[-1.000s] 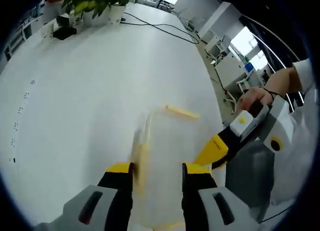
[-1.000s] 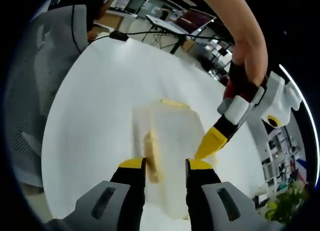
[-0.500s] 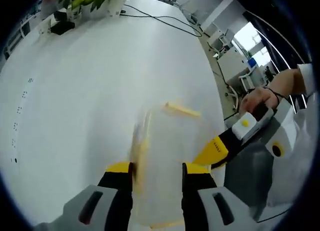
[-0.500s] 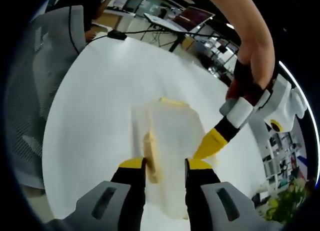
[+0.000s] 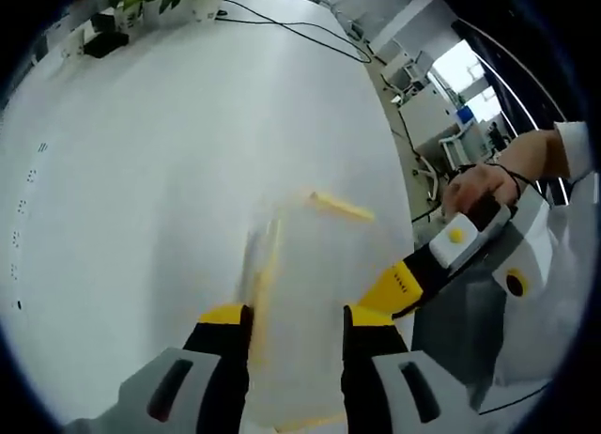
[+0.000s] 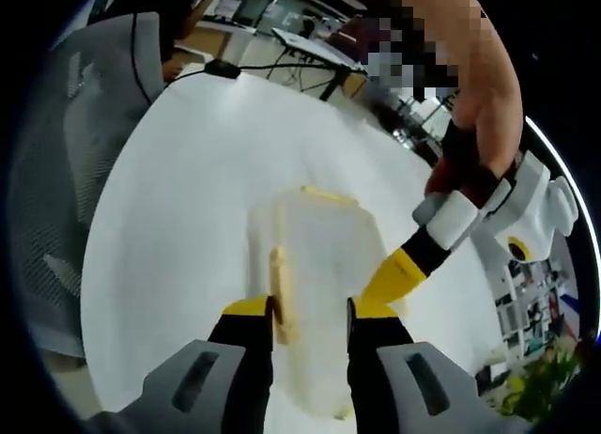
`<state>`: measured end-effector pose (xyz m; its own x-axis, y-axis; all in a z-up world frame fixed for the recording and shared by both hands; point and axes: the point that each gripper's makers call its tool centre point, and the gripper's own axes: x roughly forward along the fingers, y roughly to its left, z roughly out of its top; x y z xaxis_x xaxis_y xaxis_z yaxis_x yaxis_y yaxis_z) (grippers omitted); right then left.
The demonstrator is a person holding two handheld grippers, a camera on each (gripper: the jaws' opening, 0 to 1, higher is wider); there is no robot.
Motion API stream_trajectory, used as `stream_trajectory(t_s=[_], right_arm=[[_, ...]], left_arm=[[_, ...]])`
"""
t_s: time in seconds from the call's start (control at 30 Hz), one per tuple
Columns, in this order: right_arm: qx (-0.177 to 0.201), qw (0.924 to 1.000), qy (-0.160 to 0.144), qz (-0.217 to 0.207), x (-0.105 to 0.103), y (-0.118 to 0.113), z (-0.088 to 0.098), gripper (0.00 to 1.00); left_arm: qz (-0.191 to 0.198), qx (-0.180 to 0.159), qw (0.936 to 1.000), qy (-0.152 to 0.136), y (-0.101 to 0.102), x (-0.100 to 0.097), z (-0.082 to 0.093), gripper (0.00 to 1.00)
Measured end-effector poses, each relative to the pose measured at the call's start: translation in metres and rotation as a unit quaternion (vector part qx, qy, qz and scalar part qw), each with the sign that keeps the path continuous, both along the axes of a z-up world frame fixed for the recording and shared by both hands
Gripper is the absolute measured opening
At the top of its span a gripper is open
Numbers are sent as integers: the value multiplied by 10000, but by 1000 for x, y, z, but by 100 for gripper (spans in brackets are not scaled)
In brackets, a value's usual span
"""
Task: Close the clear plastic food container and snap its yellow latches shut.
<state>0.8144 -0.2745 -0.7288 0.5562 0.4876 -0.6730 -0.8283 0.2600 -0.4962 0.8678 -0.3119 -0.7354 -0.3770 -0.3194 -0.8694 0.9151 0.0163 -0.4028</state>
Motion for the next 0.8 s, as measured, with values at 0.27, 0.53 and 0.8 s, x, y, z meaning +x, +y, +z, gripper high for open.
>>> stream_trajectory(t_s=[0.27,0.53,0.8], right_arm=[[-15,9999,-93,42,0,4,1,27],[72,9999,-81,52,1,7,3,29],[311,9994,99,-149,-1,4,5,35]], left_arm=[[165,-89,9998,46,-1,5,2,34],[344,-336,9988,-19,-3,1,6,36],[708,-868,9937,-67,-8,7,16,34]])
